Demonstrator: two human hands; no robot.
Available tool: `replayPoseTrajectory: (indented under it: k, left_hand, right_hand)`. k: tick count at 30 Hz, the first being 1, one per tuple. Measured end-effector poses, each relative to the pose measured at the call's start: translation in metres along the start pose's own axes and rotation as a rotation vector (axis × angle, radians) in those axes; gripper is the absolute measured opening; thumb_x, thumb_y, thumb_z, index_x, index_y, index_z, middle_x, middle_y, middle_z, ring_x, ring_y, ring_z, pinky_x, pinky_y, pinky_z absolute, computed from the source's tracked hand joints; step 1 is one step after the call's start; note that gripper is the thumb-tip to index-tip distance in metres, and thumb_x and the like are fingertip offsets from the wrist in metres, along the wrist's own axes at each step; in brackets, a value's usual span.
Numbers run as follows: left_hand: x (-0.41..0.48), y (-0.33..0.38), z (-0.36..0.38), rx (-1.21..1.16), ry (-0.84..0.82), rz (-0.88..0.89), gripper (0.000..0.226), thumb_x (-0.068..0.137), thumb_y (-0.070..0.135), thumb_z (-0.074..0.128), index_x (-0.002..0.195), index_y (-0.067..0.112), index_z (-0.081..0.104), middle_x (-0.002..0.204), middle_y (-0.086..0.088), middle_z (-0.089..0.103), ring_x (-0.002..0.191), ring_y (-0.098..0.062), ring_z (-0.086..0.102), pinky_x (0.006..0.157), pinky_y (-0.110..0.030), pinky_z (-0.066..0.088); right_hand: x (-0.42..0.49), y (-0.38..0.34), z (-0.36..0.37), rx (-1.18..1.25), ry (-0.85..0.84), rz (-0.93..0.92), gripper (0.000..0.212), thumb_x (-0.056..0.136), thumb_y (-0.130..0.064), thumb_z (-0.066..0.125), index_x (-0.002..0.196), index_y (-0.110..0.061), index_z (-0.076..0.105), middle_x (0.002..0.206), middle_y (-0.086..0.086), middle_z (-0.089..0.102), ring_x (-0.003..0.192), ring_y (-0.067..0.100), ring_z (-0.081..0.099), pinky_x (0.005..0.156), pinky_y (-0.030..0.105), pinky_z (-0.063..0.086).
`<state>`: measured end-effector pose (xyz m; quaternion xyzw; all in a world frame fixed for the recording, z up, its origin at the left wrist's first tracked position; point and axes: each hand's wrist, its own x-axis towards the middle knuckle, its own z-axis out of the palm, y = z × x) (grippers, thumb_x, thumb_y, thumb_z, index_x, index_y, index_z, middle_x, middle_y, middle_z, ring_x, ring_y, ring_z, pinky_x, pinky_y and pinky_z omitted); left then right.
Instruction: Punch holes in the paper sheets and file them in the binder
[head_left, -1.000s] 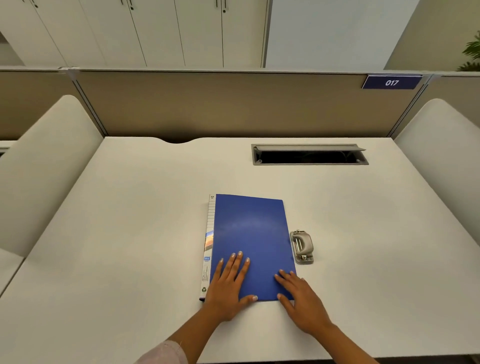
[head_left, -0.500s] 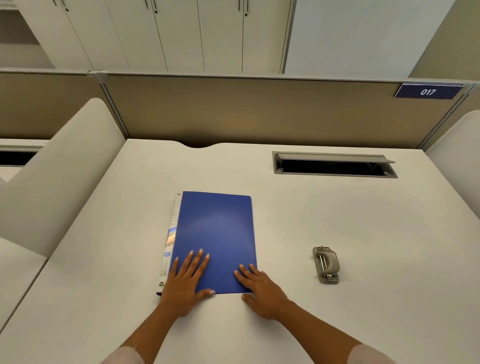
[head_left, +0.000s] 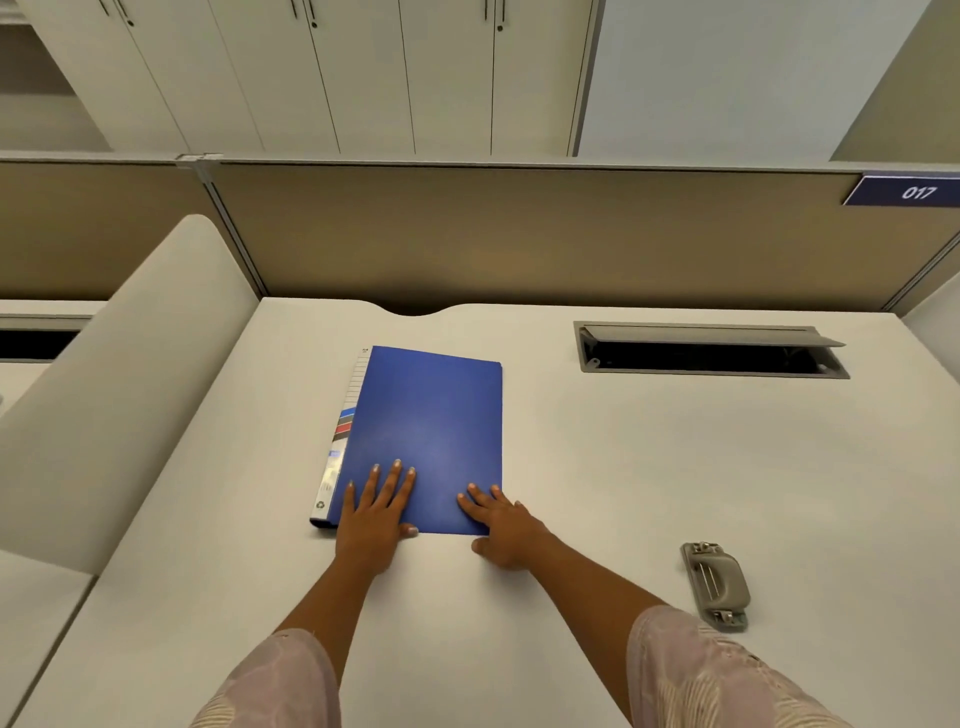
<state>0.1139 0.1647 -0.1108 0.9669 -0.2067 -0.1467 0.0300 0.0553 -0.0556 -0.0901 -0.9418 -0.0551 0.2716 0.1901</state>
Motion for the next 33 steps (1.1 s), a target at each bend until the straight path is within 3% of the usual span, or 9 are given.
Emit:
replayPoseTrajectory:
  k: [3, 14, 19, 20, 22, 24, 29, 33]
  left_hand:
    - [0.018, -0.003, -0.006, 0.068, -0.008, 0.022, 0.113, 0.048, 0.052, 0.086, 0.14, 0.016, 0.032, 0.137, -0.009, 0.055, 0.122, -0.037, 0.055, 0.09, -0.059, 0.046]
    - [0.046, -0.007, -0.01, 0.142, 0.013, 0.028, 0.109, 0.048, 0.049, 0.087, 0.136, 0.015, 0.033, 0.135, -0.013, 0.056, 0.121, -0.041, 0.054, 0.089, -0.062, 0.044]
    - [0.043, 0.0, -0.014, 0.163, -0.007, -0.004, 0.099, 0.051, 0.047, 0.088, 0.136, 0.011, 0.051, 0.139, -0.015, 0.052, 0.124, -0.042, 0.051, 0.091, -0.061, 0.044]
    - [0.042, 0.003, -0.018, 0.147, -0.015, -0.018, 0.095, 0.061, 0.047, 0.083, 0.14, 0.011, 0.045, 0.146, -0.015, 0.043, 0.131, -0.042, 0.043, 0.097, -0.061, 0.04]
    - [0.037, 0.009, -0.026, 0.106, -0.031, -0.028, 0.086, 0.087, 0.047, 0.059, 0.151, 0.013, 0.013, 0.159, -0.012, 0.01, 0.145, -0.039, 0.013, 0.112, -0.056, 0.02]
    - [0.035, 0.012, -0.03, 0.083, -0.027, -0.042, 0.077, 0.097, 0.045, 0.039, 0.151, 0.016, -0.007, 0.16, -0.008, -0.011, 0.147, -0.034, -0.006, 0.116, -0.052, 0.007]
    - [0.024, 0.026, -0.049, -0.06, -0.139, -0.038, 0.073, 0.098, 0.052, 0.03, 0.152, 0.019, -0.007, 0.16, -0.003, -0.013, 0.147, -0.028, -0.01, 0.117, -0.051, 0.001]
    - [0.018, 0.049, -0.072, -0.137, -0.046, 0.018, 0.075, 0.096, 0.055, 0.029, 0.152, 0.018, -0.005, 0.16, -0.002, -0.01, 0.147, -0.025, -0.011, 0.117, -0.049, -0.002]
  right_hand:
    - [0.016, 0.002, -0.012, 0.009, -0.014, 0.031, 0.074, 0.095, -0.031, 0.049, 0.15, -0.035, 0.0, 0.159, -0.011, -0.009, 0.147, 0.023, -0.01, 0.119, 0.046, 0.007]
    - [0.038, 0.008, -0.023, -0.019, -0.009, 0.037, 0.088, 0.089, -0.037, 0.061, 0.15, -0.036, -0.003, 0.159, -0.012, -0.011, 0.147, 0.024, -0.012, 0.116, 0.053, 0.003]
    - [0.035, 0.005, -0.022, -0.026, 0.017, 0.035, 0.086, 0.09, -0.037, 0.058, 0.15, -0.034, -0.004, 0.159, -0.01, -0.011, 0.147, 0.024, -0.012, 0.116, 0.052, 0.003]
    - [0.034, 0.005, -0.021, -0.018, 0.032, 0.029, 0.085, 0.091, -0.036, 0.057, 0.15, -0.033, -0.004, 0.16, -0.01, -0.01, 0.147, 0.025, -0.011, 0.116, 0.052, 0.004]
    - [0.026, 0.004, -0.018, 0.009, 0.044, 0.029, 0.083, 0.092, -0.035, 0.054, 0.151, -0.03, -0.005, 0.16, -0.009, -0.01, 0.147, 0.025, -0.01, 0.117, 0.05, 0.004]
    - [0.016, 0.006, -0.014, 0.053, 0.064, 0.022, 0.082, 0.093, -0.035, 0.052, 0.151, -0.028, -0.005, 0.159, -0.009, -0.011, 0.147, 0.026, -0.009, 0.118, 0.047, 0.004]
    - [-0.013, 0.014, -0.022, 0.146, 0.094, -0.021, 0.074, 0.097, -0.039, 0.045, 0.151, -0.028, -0.005, 0.159, -0.01, -0.01, 0.148, 0.022, -0.004, 0.118, 0.044, 0.002]
    - [-0.034, 0.01, -0.055, 0.316, 0.331, -0.122, 0.065, 0.097, -0.045, 0.04, 0.151, -0.031, 0.004, 0.159, -0.014, 0.0, 0.147, 0.01, 0.005, 0.12, 0.045, 0.007]
